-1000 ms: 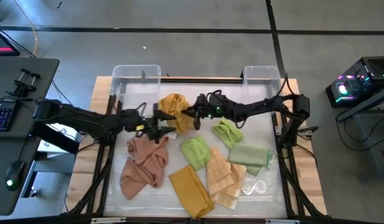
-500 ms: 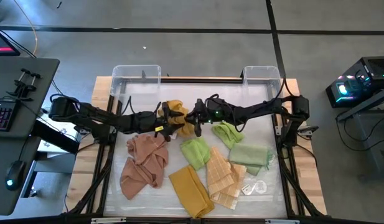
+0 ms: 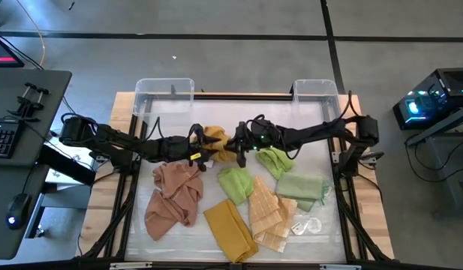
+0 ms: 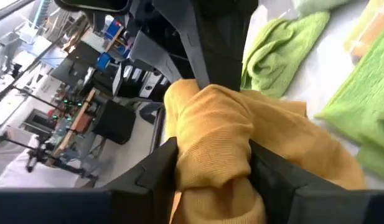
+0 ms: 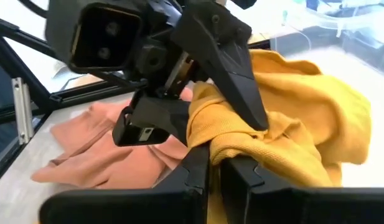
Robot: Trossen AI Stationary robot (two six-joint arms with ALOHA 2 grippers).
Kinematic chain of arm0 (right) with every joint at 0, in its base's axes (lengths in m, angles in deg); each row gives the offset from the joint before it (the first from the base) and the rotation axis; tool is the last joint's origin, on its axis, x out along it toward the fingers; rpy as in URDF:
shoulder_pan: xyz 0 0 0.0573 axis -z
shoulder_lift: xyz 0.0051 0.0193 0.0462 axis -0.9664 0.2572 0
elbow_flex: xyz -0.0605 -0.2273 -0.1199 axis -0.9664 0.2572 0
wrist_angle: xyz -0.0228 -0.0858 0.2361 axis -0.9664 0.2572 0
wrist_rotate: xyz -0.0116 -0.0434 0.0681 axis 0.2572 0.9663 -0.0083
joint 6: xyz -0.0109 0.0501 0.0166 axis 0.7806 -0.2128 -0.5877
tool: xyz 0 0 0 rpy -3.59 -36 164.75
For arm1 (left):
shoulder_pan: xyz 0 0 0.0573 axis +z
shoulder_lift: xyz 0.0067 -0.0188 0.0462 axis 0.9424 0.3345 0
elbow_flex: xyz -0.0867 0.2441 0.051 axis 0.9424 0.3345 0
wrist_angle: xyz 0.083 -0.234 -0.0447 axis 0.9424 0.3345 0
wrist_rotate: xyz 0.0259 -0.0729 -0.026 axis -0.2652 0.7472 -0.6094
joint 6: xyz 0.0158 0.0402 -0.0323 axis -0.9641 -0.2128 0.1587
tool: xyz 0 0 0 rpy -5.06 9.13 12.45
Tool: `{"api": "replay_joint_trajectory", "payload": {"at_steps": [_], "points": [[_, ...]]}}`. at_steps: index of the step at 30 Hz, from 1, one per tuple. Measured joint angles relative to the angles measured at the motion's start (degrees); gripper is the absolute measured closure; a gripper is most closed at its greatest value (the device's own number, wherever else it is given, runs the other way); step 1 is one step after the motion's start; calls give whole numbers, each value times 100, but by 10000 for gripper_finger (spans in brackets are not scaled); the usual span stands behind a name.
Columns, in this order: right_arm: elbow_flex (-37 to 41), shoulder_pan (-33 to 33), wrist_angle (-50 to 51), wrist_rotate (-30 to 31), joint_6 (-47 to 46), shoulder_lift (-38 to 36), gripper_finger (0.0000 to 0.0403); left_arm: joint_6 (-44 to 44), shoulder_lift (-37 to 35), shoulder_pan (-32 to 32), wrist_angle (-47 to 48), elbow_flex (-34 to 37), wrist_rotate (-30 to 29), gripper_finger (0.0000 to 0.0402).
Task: Sort towels by color in basket
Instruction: Put the top dark yellow microfiber cloth into the left transparent bin
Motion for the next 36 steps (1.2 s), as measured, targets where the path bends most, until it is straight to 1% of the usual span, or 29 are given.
{"api": "replay_joint_trajectory", "payload": {"at_steps": [2, 6, 11, 15, 17, 20, 22, 24, 26, 27, 29, 31, 33, 36], "points": [[0, -59, -9, -56, 42, -11, 386, 200, 0, 8, -35, 4, 205, 241], [0, -221, -31, -240, 423, -17, 386, 377, 2, 11, -27, 9, 677, 224], [-11, -374, -344, -303, 690, -31, 386, 440, 8, 22, 3, 12, 720, 203], [-17, -398, -380, -326, 889, -42, 386, 598, 11, 22, 8, 17, 826, 205], [-17, -394, -379, -301, 919, -42, 386, 665, 11, 24, 10, 17, 892, 219], [-17, -394, -376, -179, 927, -42, 380, 671, 11, 22, 12, 17, 911, 259], [-17, -394, -376, -137, 927, -42, 364, 671, 11, 20, 13, 17, 940, 298], [-17, -392, -321, -109, 943, -88, 340, 675, 11, 19, 79, 17, 975, 342], [-17, -388, -33, -64, 1064, -264, 316, 792, 3, 10, 174, 17, 996, 381], [-17, -388, 169, 55, 1101, -399, 306, 897, -38, 9, 268, 17, 994, 389], [-17, -398, 630, 497, 1183, -723, 292, 1042, -160, -24, 353, 17, 928, 384], [-20, -483, 1190, 1144, 1185, -1032, 286, 1025, -386, -126, 444, 20, 541, 381], [-20, -588, 1684, 1895, 1187, -1308, 285, 838, -719, -260, 525, 20, -115, 386], [-17, -823, 2095, 2974, 1185, -1557, 285, 393, -1349, -461, 552, 20, -1360, 395]]}}
